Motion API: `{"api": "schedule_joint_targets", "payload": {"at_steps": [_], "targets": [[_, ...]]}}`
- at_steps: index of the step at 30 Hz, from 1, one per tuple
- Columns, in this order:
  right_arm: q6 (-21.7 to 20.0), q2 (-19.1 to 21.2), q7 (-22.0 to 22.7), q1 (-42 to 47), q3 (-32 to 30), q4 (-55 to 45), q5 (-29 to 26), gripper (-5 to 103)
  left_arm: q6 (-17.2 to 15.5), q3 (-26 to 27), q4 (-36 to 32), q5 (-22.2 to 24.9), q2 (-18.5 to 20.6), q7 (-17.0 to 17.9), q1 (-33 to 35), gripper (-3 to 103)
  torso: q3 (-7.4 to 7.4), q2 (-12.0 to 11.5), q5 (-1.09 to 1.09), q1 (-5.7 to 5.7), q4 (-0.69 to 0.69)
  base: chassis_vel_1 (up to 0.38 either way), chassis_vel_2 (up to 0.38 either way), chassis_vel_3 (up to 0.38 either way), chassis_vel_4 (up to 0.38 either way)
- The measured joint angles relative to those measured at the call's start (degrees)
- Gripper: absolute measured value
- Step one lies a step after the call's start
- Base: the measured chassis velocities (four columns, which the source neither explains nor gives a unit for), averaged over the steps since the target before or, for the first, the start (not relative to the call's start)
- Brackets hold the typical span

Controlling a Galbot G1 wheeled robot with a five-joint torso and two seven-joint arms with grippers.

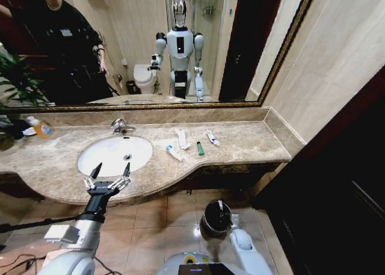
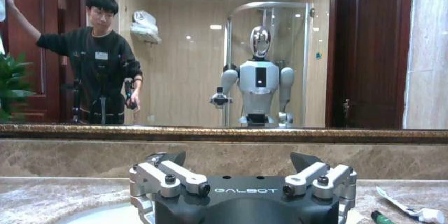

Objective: Pick up the trash from the sink and place it in the trash bin.

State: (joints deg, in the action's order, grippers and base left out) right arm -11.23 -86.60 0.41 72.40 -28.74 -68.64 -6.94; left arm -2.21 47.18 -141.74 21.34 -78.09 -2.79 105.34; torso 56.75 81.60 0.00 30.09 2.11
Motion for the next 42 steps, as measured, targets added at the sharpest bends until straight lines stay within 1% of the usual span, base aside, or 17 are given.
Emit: {"api": "schedule_joint_targets", "payload": {"at_steps": [1,2,4,6,7,8,10,13,14,16,17,18,19,21,22,31,42], "targets": [[0.0,0.0,0.0,0.0,0.1,0.0,0.0,28,0.0,0.0,0.0,0.0,0.0,0.0,0.0,100,0.00,0.0,0.00,0.00,0.00,0.000,0.000,0.000,0.000],[0.0,0.0,0.0,0.0,0.1,0.0,0.0,28,0.0,0.0,0.0,0.0,0.0,0.0,0.0,100,0.00,0.0,0.00,0.00,0.00,0.000,0.000,0.000,0.000],[0.0,0.2,0.1,-0.2,0.2,-0.1,0.0,38,0.0,0.0,0.0,0.0,0.0,0.0,0.0,100,0.00,0.0,0.00,0.00,0.00,0.000,0.000,0.000,0.000],[0.0,0.3,0.1,-0.3,0.3,-0.1,0.0,38,0.0,0.0,0.0,0.0,0.0,0.0,0.0,100,0.00,0.0,0.00,0.00,0.00,0.000,0.000,0.000,0.000],[0.0,0.4,0.1,-0.3,0.3,-0.2,0.0,50,0.0,0.0,0.0,0.0,0.0,0.0,0.0,100,0.00,0.0,0.00,0.00,0.00,0.000,0.000,0.000,0.000],[0.0,0.4,0.1,-0.3,0.3,-0.2,-0.1,55,0.0,0.0,0.0,0.0,0.0,0.0,0.0,100,0.00,0.0,0.00,0.00,0.00,0.000,0.000,0.000,0.000],[0.0,0.5,0.2,-0.3,0.4,-0.2,-0.3,55,0.0,0.0,0.0,0.0,0.0,0.0,0.0,100,0.00,0.0,0.00,0.00,0.00,0.000,0.000,0.000,0.000],[-0.1,0.8,0.3,-0.2,0.6,-0.4,-1.7,71,0.0,0.0,0.0,0.0,0.0,0.0,0.0,100,0.00,0.0,0.00,0.00,0.00,0.000,0.000,0.000,0.000],[-0.1,0.8,0.3,-0.2,0.6,-0.4,-1.7,71,0.0,0.0,0.0,0.0,0.0,0.0,0.0,100,0.00,0.0,0.00,0.00,0.00,0.000,0.000,0.000,0.000],[-0.3,1.0,0.3,-0.1,0.7,-0.4,-2.5,82,0.0,0.0,0.0,0.0,0.0,0.0,0.0,100,0.00,0.0,0.00,0.00,0.00,0.000,0.000,0.000,0.000],[-0.3,1.1,0.4,-0.1,0.7,-0.4,-2.7,82,0.0,0.0,0.0,0.0,0.0,0.0,0.0,100,0.00,0.0,0.00,0.00,0.00,0.000,0.000,0.000,0.000],[-0.3,1.1,0.4,-0.1,0.7,-0.5,-2.9,87,0.0,0.0,0.0,0.0,0.0,0.0,0.0,100,0.00,0.0,0.00,0.00,0.00,0.000,0.000,0.000,0.000],[-0.3,1.1,0.4,-0.1,0.7,-0.5,-2.9,87,0.0,0.0,0.0,0.0,0.0,0.0,0.0,100,0.00,0.0,0.00,0.00,0.00,0.000,0.000,0.000,0.000],[-0.7,1.1,0.5,0.0,0.8,-0.9,-3.8,97,0.0,0.0,0.0,0.0,0.0,0.0,0.0,100,0.00,0.0,0.00,0.00,0.00,0.000,0.000,0.000,0.000],[-0.9,1.1,0.5,0.1,0.8,-1.1,-4.0,99,0.0,0.0,0.0,0.0,0.0,0.0,0.0,100,0.00,0.0,0.00,0.00,0.00,0.000,0.000,0.000,0.000],[-0.8,1.1,0.6,0.5,0.8,-1.3,-4.7,100,0.0,0.0,0.0,0.0,0.0,0.0,0.0,100,0.00,0.0,0.00,0.00,0.00,0.000,0.000,0.000,0.000],[-0.4,2.2,0.5,0.8,0.9,-1.7,-5.9,100,0.0,0.0,0.0,0.0,0.0,0.0,0.0,100,0.00,0.0,0.00,0.00,0.00,0.000,0.000,0.000,0.000]]}}
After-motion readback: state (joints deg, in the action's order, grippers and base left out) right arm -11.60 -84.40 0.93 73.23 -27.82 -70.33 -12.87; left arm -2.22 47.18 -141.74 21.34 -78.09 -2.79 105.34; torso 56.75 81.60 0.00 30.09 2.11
